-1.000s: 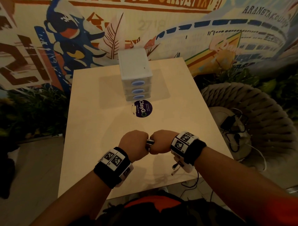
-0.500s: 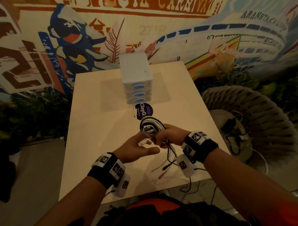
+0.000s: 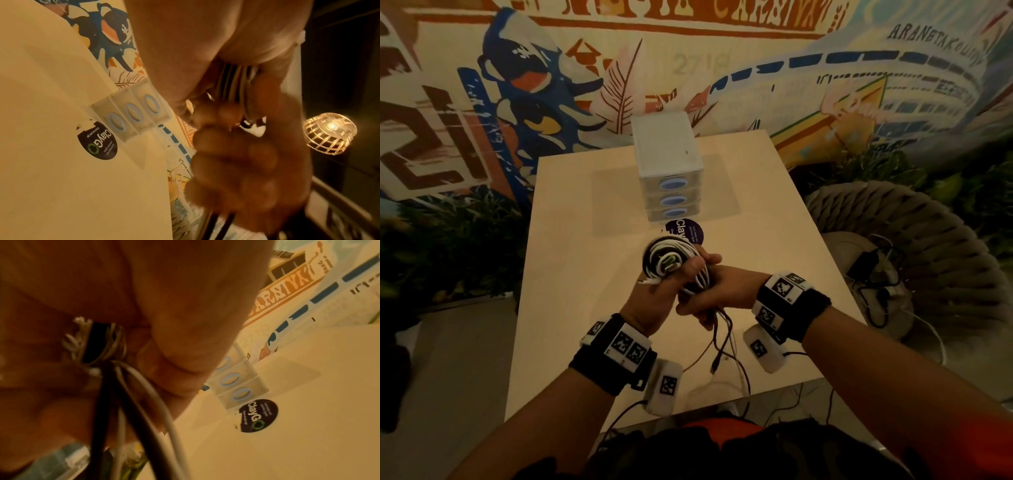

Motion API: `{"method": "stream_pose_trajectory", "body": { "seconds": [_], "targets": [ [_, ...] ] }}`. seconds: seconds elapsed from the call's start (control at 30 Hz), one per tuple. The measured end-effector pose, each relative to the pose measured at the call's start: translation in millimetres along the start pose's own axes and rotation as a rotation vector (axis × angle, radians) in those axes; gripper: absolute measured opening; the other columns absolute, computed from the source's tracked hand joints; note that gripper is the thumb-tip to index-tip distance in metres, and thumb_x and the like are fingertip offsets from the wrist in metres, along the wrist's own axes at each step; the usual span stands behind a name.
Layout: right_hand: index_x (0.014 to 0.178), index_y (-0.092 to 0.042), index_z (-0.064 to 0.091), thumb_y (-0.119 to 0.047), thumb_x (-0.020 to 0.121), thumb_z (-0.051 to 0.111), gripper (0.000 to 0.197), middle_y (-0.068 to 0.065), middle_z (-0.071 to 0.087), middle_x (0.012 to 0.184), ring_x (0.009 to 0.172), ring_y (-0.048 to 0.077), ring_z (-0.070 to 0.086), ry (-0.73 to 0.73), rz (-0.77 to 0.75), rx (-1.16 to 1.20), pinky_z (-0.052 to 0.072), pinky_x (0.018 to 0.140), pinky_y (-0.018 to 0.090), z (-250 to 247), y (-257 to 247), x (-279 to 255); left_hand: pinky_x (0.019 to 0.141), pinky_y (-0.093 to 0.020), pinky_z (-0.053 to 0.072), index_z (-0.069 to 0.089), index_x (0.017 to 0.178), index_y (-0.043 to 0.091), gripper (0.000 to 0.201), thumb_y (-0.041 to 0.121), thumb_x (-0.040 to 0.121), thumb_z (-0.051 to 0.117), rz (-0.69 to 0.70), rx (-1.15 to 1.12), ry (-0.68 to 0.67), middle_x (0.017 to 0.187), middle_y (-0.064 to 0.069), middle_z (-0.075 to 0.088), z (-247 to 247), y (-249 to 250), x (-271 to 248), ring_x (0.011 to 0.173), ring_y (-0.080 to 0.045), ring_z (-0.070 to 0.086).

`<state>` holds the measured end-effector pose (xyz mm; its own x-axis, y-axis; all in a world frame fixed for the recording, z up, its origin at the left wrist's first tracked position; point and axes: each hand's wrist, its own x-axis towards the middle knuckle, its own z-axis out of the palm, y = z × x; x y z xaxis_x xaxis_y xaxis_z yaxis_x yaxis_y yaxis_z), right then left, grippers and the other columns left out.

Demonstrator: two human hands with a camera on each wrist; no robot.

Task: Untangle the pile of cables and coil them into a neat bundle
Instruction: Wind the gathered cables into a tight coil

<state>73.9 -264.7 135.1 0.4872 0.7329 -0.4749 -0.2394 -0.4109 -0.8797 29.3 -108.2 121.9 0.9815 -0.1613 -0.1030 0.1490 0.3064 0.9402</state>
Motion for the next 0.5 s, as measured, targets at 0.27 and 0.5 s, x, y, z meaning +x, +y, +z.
{"method": "stream_pose_trajectory", "body": {
  "seconds": [0.27, 0.5],
  "targets": [
    [0.088, -0.014, 0.049, -0.038, 0.107, 0.046, 0.031, -0.006, 0.037, 0.057, 0.055, 0.016, 0.041, 0.016, 0.100, -0.041, 0.057, 0.085, 0.047, 2, 27, -4, 0.080, -0.052, 0.053, 0.061, 0.108, 0.003, 0.013, 0.008, 0.095, 0.060, 0.119, 0.038, 0.036, 0.089, -0.024, 0.060, -16, 2, 7, 0.084, -0.035, 0.060],
    [0.084, -0.016, 0.054, -0.045, 0.104, 0.049, 0.036, -0.003, 0.039, 0.062, 0.052, 0.014, 0.041, 0.098, 0.224, -0.129, 0.053, 0.064, 0.034, -15, 45, -16, 0.075, -0.050, 0.059, 0.072, 0.094, 0.013, 0.015, 0.016, 0.080, 0.077, 0.014, 0.247, 0.074, 0.083, -0.016, 0.068, -24, 2, 7, 0.076, -0.032, 0.063]
  ]
}}
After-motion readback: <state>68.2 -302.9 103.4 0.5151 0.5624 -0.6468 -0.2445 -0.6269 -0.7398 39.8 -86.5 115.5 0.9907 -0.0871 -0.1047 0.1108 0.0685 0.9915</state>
